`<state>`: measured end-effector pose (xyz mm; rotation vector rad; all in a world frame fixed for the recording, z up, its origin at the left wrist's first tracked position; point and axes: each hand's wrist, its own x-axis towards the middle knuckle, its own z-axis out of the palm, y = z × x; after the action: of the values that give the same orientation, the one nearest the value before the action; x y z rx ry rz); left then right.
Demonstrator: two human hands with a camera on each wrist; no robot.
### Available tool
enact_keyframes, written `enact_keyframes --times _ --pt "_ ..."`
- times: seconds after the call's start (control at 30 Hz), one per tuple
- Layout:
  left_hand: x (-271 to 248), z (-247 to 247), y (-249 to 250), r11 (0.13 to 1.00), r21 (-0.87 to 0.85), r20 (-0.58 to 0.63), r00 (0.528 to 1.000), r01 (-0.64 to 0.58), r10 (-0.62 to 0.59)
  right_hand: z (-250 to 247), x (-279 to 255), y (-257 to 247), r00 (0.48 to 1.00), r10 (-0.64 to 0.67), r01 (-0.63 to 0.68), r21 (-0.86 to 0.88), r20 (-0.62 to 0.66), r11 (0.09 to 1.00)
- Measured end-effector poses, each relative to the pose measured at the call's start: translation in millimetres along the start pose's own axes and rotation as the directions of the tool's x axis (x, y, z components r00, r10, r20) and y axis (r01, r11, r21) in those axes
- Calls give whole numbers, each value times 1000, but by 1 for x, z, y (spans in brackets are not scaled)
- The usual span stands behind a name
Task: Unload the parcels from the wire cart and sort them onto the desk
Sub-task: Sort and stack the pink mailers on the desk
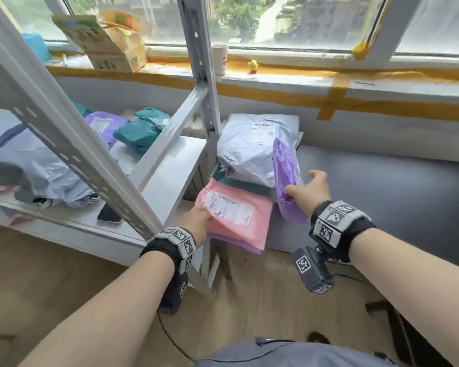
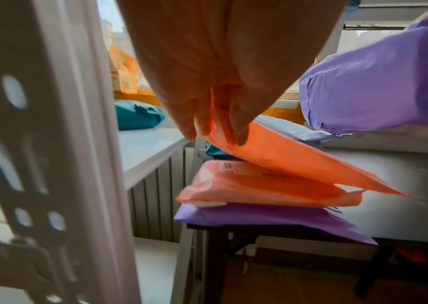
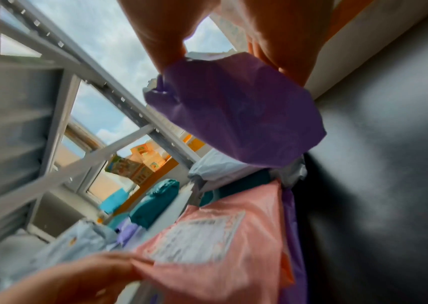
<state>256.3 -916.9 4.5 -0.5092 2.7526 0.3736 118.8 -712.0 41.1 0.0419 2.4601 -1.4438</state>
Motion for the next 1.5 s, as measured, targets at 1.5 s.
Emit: enact_keyframes --times 1.5 --pt "63 38 37 994 107 163 986 28 -45 65 38 70 649 -336 759 -556 682 339"
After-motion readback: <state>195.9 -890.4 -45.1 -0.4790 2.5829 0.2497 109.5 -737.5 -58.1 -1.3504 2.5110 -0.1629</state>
